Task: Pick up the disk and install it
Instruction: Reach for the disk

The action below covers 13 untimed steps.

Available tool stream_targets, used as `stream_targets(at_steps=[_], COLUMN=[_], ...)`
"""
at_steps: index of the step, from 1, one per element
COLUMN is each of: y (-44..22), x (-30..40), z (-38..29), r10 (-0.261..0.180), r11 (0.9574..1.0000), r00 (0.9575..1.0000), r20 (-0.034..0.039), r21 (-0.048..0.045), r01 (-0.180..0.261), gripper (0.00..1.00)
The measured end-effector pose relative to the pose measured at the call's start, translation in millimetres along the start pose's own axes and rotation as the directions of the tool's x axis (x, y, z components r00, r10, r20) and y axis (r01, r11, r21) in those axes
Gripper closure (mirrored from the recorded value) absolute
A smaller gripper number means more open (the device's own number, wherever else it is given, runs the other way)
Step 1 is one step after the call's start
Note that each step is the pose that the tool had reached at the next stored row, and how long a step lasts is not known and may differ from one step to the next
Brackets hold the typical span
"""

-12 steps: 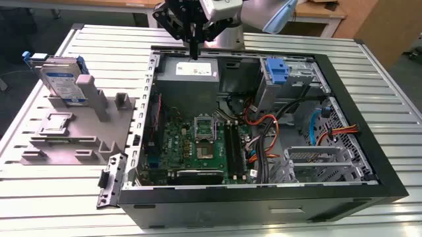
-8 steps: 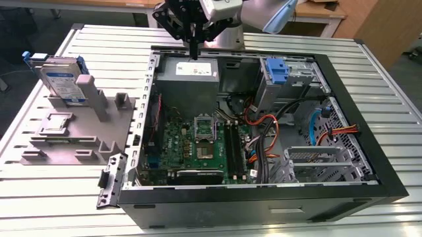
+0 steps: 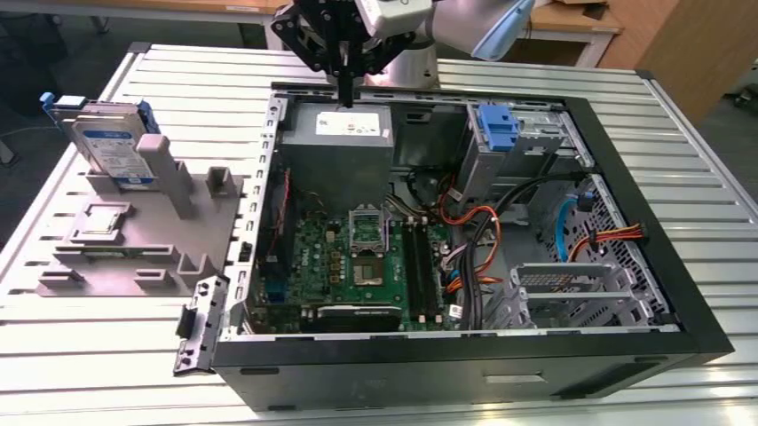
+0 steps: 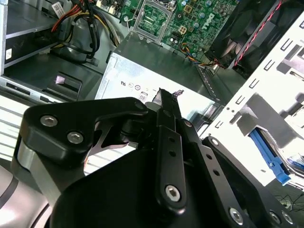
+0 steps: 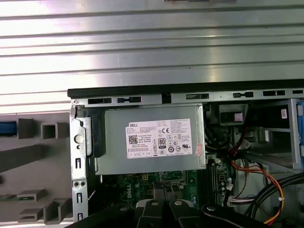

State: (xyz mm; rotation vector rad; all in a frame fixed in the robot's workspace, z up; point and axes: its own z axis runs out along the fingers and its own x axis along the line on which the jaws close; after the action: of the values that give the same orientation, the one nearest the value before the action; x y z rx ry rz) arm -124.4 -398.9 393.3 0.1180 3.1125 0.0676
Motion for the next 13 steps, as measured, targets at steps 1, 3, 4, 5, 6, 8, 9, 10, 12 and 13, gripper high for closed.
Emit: stream_targets(at_steps=[1, 3, 4, 5, 6, 8, 9, 10, 12, 13], y=[0.0, -0.1, -0.1, -0.1, -0.1, -0.2, -0.2, -0.3, -0.3, -0.3], x=[0.1, 0.7, 1.3, 1.7, 2.0, 2.6, 3.0, 3.5, 4.2, 4.3], z=[0.0, 0.0, 0.0, -0.1, -0.1, -0.1, -0.1, -0.1, 0.0, -0.1], r10=[0.000, 0.000, 0.000, 0.000, 0.000, 0.000, 0.000, 0.000, 0.000, 0.000], r11=[1.0000, 1.0000, 1.0000, 1.0000, 1.0000, 1.0000, 1.0000, 1.0000, 1.0000, 1.0000], r00=[1.0000, 1.0000, 1.0000, 1.0000, 1.0000, 1.0000, 1.0000, 1.0000, 1.0000, 1.0000], r20=[0.0000, 0.0000, 0.0000, 0.0000, 0.0000, 0.0000, 0.0000, 0.0000, 0.0001, 0.0001], r21=[0.0000, 0.0000, 0.0000, 0.0000, 0.0000, 0.0000, 0.0000, 0.0000, -0.0001, 0.0000], r01=[0.000, 0.000, 0.000, 0.000, 0.000, 0.000, 0.000, 0.000, 0.000, 0.000], gripper=[0.90, 0.90, 0.90, 0.90, 0.90, 0.90, 0.90, 0.90, 0.90, 0.90])
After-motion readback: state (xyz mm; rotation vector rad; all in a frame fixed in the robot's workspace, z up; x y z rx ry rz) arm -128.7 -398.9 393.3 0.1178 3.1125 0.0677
